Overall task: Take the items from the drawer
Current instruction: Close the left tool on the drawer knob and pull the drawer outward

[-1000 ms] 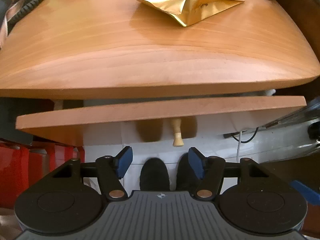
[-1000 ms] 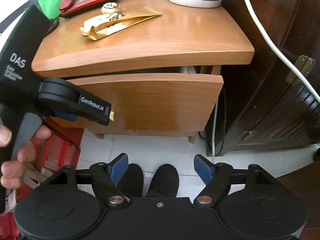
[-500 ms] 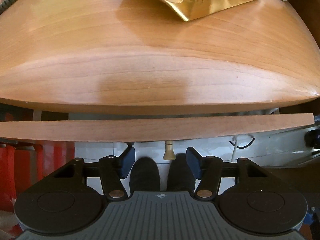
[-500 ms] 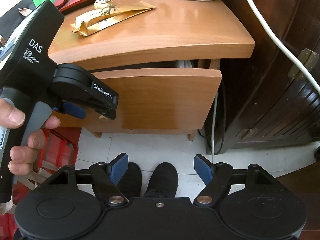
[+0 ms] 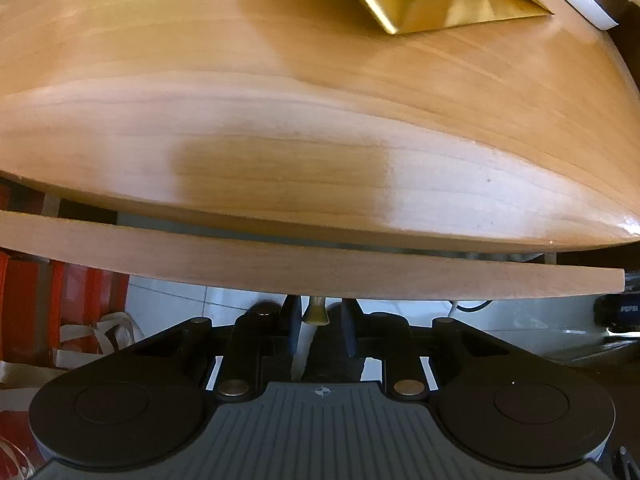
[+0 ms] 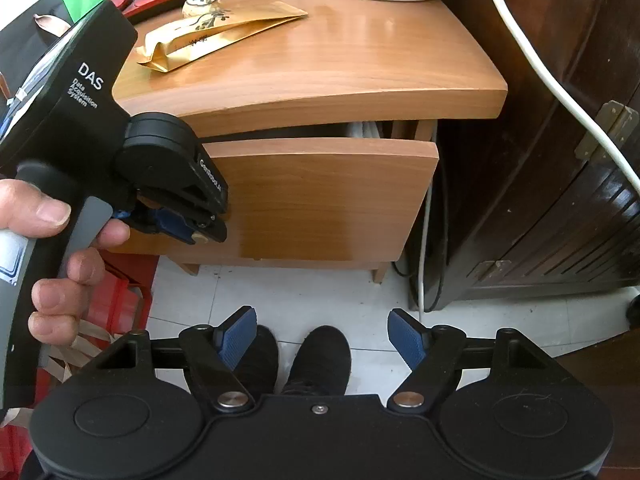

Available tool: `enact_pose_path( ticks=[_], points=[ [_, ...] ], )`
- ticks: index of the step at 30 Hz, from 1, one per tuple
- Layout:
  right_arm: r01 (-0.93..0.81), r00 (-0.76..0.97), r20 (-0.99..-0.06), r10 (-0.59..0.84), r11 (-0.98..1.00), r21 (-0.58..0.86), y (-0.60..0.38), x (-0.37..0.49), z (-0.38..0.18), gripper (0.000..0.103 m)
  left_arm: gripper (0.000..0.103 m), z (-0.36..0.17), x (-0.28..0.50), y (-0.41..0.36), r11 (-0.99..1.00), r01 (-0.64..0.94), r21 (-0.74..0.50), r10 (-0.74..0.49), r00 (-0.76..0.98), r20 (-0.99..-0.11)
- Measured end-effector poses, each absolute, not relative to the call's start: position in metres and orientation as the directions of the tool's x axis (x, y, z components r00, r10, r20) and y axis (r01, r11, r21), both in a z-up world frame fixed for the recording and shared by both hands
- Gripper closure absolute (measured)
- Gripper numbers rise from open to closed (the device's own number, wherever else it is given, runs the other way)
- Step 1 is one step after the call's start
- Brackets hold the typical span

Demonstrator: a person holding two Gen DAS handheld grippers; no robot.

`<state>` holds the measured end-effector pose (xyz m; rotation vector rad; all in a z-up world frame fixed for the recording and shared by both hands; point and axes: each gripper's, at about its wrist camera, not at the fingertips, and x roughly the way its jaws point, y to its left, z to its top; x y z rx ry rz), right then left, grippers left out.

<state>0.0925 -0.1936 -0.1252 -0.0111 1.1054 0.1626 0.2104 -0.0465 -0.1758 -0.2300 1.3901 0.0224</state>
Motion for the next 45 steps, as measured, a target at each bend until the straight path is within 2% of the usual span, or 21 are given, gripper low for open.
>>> enact_pose_path(
  ticks=[3, 4, 27, 34, 45],
  points=[
    [-0.137, 0.436, -0.891, 0.126, 0.988, 0.072, -0.194, 0.092, -0.126, 0.032, 0.084, -0.180, 0.210, -0.044, 0.976, -0.157, -0.150, -0.122, 0.176, -0.977],
    [-0.137, 0.436, -0.891, 0.125, 0.988, 0.072, -0.194, 0.093, -0.127, 0.032, 0.089, -0.182, 0.210, -0.043, 0.976, -0.160, -0.149, -0.121, 0.174, -0.977],
    [-0.196, 0.496, -0.862, 0.103, 0.981, 0.004, -0.201, 0.109, -0.100, 0.032, 0.090, -0.190, 0.168, -0.036, 0.986, -0.085, -0.144, -0.128, 0.174, -0.976],
    [-0.235, 0.513, -0.848, 0.134, 0.972, 0.011, -0.200, 0.111, -0.089, 0.032, 0.090, -0.192, 0.162, -0.069, 0.987, -0.075, -0.140, -0.126, 0.171, -0.977],
    [-0.261, 0.531, -0.831, 0.168, 0.965, 0.028, -0.199, 0.139, -0.075, 0.032, 0.090, -0.199, 0.150, -0.057, 0.989, -0.049, -0.142, -0.133, 0.162, -0.978]
  ],
)
